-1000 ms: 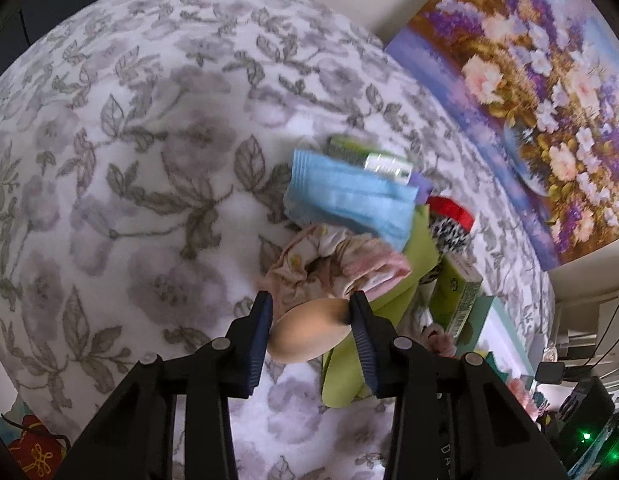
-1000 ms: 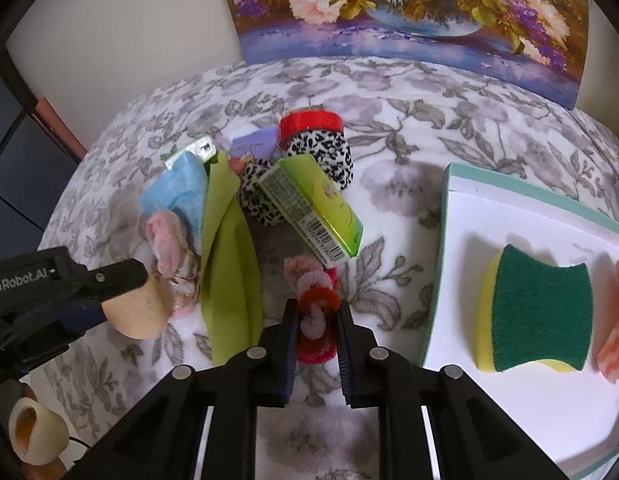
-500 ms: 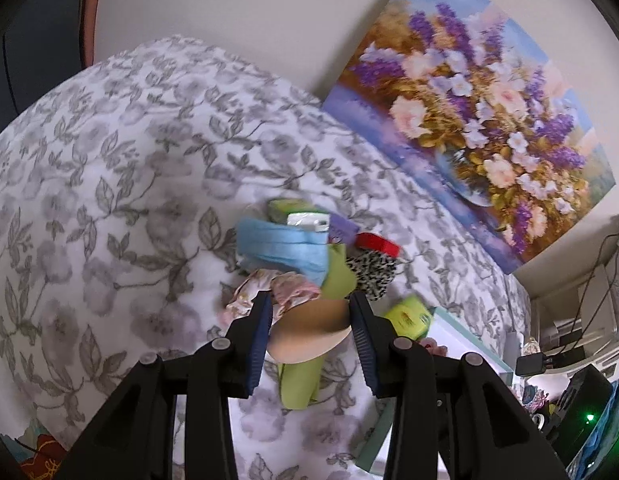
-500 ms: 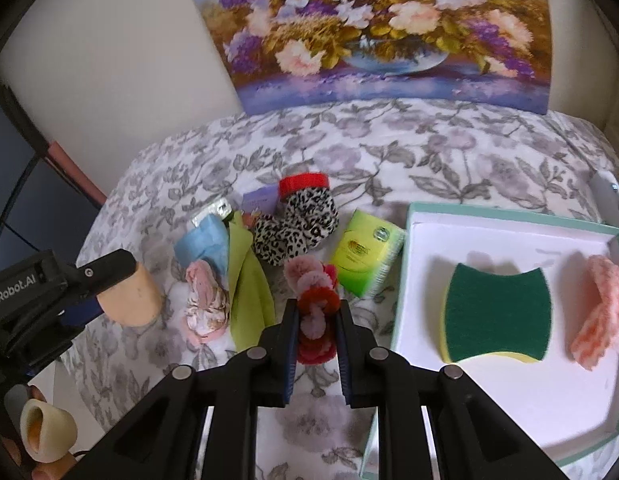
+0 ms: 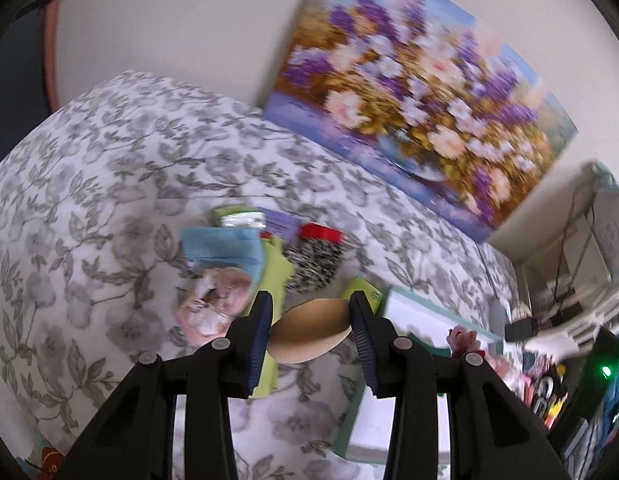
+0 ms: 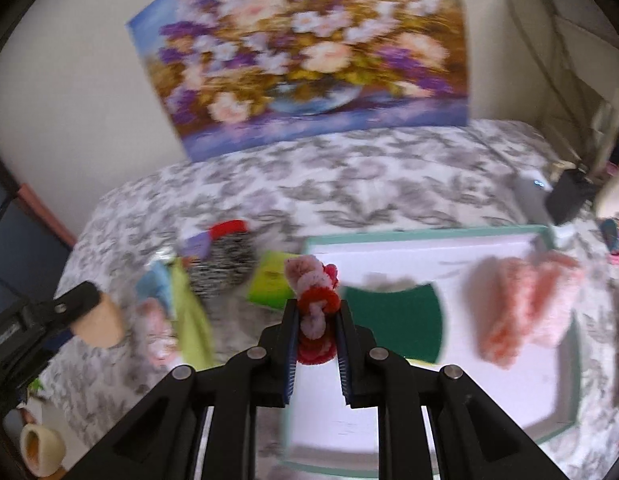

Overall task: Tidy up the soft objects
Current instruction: 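Carry the beige sponge and red toy into the tray and release both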

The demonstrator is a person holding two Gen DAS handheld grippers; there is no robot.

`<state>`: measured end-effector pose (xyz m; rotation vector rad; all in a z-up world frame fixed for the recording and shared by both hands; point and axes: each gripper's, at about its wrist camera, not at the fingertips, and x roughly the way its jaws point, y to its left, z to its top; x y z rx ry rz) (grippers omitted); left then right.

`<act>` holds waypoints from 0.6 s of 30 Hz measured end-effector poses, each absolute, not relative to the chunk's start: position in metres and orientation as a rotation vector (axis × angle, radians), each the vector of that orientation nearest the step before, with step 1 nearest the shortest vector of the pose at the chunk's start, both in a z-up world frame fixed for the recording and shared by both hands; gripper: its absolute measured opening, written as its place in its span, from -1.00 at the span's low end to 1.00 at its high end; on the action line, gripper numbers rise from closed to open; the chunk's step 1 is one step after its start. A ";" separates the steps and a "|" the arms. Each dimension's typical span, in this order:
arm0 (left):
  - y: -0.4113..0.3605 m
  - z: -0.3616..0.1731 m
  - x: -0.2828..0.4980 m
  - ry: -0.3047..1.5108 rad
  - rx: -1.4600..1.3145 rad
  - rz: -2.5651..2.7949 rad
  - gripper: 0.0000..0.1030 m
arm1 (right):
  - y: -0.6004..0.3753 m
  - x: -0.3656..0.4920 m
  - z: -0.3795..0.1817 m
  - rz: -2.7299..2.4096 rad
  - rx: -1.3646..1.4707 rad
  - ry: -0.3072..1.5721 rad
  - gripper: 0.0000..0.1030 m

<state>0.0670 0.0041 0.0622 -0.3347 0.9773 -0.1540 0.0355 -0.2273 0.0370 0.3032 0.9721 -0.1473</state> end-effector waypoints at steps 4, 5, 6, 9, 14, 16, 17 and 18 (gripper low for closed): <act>-0.022 0.066 0.062 0.988 -0.275 -0.212 -0.19 | -0.263 0.029 0.017 -0.271 0.321 1.047 -0.65; -0.030 0.066 0.061 0.995 -0.260 -0.230 -0.19 | -0.272 0.027 0.011 -0.290 0.339 1.068 -0.64; -0.037 0.065 0.060 1.003 -0.246 -0.247 -0.19 | -0.279 0.024 0.007 -0.302 0.354 1.082 -0.64; -0.060 0.062 0.057 1.035 -0.205 -0.299 -0.19 | -0.297 0.016 -0.005 -0.347 0.378 1.134 -0.64; -0.098 0.050 0.044 1.089 -0.127 -0.379 -0.19 | -0.317 0.004 -0.011 -0.393 0.387 1.172 -0.64; -0.111 0.044 0.038 1.111 -0.089 -0.399 -0.19 | -0.320 -0.001 -0.012 -0.410 0.384 1.186 -0.64; -0.118 0.042 0.036 1.121 -0.073 -0.416 -0.19 | -0.323 -0.004 -0.012 -0.417 0.390 1.191 -0.64; -0.124 0.039 0.033 1.131 -0.059 -0.430 -0.18 | -0.323 -0.006 -0.012 -0.424 0.395 1.194 -0.64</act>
